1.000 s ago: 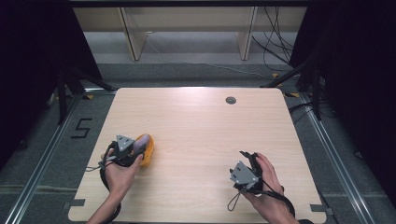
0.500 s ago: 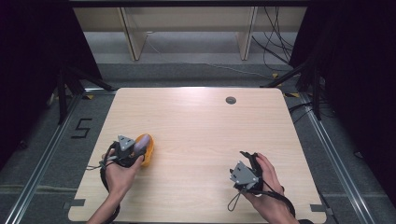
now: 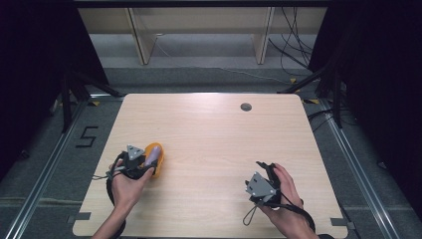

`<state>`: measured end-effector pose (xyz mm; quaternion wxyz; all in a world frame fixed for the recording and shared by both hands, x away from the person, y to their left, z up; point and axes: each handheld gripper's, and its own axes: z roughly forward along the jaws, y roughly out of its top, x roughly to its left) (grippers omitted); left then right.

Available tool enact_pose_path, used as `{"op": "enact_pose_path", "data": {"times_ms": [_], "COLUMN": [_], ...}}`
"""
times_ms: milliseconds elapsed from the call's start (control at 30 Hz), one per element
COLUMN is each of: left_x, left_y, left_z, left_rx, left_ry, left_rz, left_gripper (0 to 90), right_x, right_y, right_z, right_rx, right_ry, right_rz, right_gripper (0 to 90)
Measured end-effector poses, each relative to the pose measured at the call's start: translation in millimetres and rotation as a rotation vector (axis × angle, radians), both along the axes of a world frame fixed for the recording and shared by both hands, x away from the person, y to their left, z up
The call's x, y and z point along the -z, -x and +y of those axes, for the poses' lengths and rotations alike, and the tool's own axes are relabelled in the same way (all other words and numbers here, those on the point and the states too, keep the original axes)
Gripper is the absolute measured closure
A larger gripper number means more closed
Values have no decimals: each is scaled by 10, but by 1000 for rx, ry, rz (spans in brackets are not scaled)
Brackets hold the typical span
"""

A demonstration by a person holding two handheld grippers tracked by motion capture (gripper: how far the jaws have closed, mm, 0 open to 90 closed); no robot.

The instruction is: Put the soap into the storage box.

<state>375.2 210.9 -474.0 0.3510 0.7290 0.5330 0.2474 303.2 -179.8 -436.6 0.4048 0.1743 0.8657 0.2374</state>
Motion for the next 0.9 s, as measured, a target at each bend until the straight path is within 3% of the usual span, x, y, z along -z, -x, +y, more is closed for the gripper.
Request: {"op": "enact_pose_path", "data": {"times_ms": [233,433,567,733,900], "left_x": [-93,-144,-86,43,164], "left_y": [149,347,487,662,772], "left_z": [87,244,382,492,484], "left_rx": [38,31,36,32,44], "left_ry": [48,75,100,121,133], "left_rz": [-57,-92,-114,-101,-63], "left_gripper": [317,307,314,324,336], "right_x": [4,8,14,36,59], "right_y": [-4,-4,-6,-12,-25], "right_z": [-21,-22,-36,-54,-84], "right_rx": [3,9,12,13,7], "right_ry": [1,0,-6,-22,-22], "right_rz": [0,0,10,23,36], "right_gripper": [322,320,319,319,319]}}
